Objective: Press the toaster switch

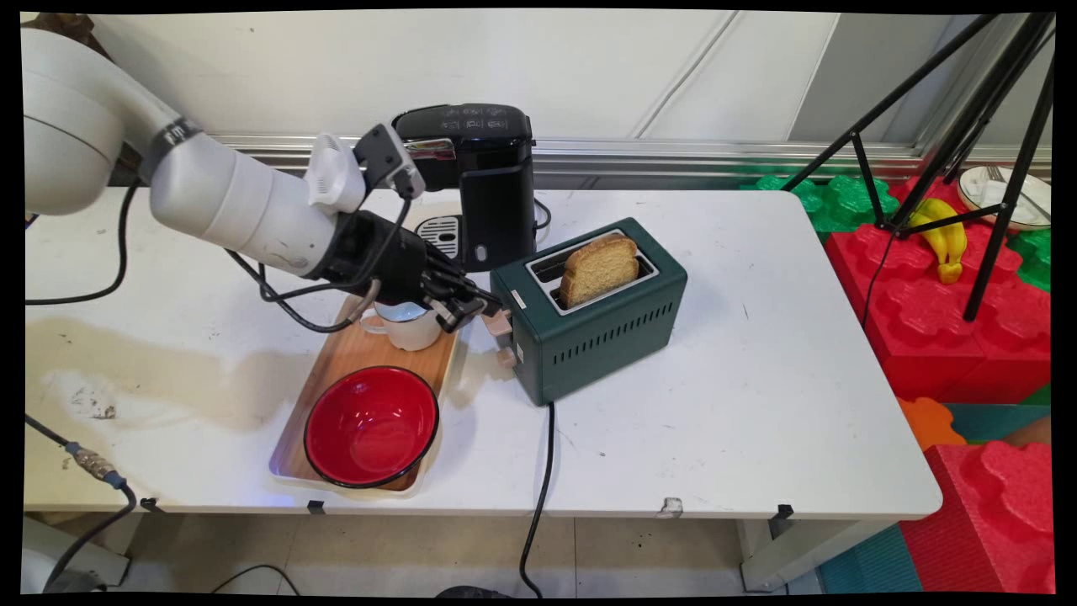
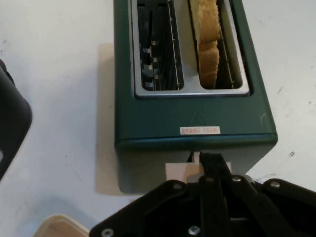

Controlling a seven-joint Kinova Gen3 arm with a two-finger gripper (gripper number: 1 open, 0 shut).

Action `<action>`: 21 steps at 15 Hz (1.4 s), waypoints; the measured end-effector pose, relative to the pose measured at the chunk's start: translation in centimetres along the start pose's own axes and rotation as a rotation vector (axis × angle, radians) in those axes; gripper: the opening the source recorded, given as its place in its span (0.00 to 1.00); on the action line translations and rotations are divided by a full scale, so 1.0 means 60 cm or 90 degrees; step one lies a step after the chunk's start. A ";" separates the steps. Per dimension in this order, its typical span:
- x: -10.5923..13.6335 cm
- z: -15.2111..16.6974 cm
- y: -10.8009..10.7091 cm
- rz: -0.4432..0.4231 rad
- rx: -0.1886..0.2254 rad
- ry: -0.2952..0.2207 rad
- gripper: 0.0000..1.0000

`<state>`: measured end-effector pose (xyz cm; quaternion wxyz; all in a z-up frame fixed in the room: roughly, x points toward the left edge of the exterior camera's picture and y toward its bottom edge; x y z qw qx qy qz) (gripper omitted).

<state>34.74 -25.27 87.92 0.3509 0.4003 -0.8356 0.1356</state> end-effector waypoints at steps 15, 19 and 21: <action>-0.041 0.068 -0.010 -0.018 -0.007 -0.032 0.00; -0.050 0.075 -0.009 -0.017 -0.009 -0.037 0.00; -0.053 0.075 -0.009 -0.016 -0.009 -0.039 0.00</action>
